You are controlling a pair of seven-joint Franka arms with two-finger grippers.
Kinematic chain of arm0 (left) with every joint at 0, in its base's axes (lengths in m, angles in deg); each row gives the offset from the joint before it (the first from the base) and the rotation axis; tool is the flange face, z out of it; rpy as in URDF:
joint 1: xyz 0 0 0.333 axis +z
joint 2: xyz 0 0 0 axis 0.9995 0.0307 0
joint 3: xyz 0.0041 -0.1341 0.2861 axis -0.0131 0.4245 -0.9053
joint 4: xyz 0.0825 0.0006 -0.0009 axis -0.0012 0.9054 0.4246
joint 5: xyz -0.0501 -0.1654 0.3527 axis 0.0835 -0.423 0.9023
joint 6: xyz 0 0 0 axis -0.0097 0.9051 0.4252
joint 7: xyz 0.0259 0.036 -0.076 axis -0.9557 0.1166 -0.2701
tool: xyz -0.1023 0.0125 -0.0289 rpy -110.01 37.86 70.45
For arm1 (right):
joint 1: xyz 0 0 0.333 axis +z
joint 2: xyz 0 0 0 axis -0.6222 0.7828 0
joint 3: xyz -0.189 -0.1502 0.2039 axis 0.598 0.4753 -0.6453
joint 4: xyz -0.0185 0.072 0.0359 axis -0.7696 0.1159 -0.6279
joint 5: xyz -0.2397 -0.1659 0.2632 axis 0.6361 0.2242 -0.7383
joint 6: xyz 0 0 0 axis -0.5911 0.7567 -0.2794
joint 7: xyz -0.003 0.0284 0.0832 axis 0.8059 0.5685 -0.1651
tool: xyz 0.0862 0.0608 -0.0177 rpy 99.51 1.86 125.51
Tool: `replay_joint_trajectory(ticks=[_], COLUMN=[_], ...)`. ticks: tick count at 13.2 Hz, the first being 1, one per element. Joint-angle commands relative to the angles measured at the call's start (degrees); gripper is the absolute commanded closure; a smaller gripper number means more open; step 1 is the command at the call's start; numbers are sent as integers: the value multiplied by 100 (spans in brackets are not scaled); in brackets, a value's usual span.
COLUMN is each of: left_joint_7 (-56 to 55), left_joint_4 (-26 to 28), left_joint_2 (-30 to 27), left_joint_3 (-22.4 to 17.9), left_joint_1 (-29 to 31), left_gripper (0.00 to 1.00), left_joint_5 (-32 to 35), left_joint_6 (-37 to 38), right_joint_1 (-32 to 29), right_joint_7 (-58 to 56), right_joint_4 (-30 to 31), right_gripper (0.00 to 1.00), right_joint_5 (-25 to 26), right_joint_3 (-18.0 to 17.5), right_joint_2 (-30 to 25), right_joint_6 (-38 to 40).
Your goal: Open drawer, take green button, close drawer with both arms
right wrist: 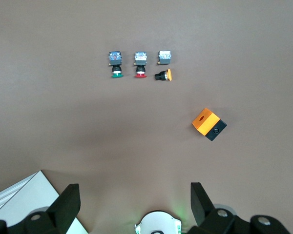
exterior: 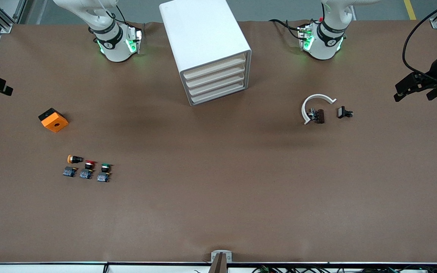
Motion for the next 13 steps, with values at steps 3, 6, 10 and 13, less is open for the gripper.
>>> replay_joint_trajectory(ticks=[3, 6, 10, 13], left_joint_7=[-34, -34, -17, -34], left_joint_4=[-1138, -1441, -1458, -1450], left_joint_2=[397, 575, 575, 575], left_joint_3=[50, 58, 50, 58], left_joint_1=[29, 11, -6, 2], left_gripper=[0, 0, 0, 0], left_joint_5=[-80, -36, -27, -27], left_joint_6=[948, 1285, 1285, 1285], right_joint_1=[3, -93, -331, -243], right_joint_7=[36, 36, -685, -676], right_joint_4=[619, 1190, 1702, 1790], right_gripper=[0, 0, 0, 0], right_joint_5=[76, 58, 58, 58], right_joint_3=[-7, -7, -33, -51], right_joint_2=[-562, -1011, -1477, -1618], right_joint_6=[36, -218, -501, -483])
